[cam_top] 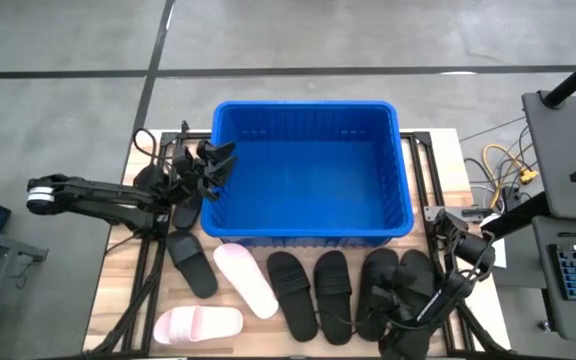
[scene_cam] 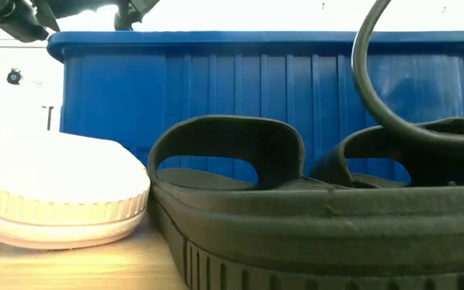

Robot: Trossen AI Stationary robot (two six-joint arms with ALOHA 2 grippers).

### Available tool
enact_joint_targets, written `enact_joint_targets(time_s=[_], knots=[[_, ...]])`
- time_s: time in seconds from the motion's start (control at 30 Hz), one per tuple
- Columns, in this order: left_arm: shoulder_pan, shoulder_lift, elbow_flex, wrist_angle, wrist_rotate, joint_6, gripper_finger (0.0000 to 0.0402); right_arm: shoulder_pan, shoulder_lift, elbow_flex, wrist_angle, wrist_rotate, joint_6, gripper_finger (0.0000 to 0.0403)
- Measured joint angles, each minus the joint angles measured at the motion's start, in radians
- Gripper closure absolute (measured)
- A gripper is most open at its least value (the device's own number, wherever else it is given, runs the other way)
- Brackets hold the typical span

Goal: Pick and place slides into bin
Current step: Put the black slide into the blue bin

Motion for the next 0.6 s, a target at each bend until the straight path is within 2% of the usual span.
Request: enact_joint_targets(time_s=[0.6], knots=[[0.000,-0.002,0.000,0.001,0.000,-0.002,0.0155,0.000,-0.010,0.042,-0.004,-0.052,-0.024,0.0390]])
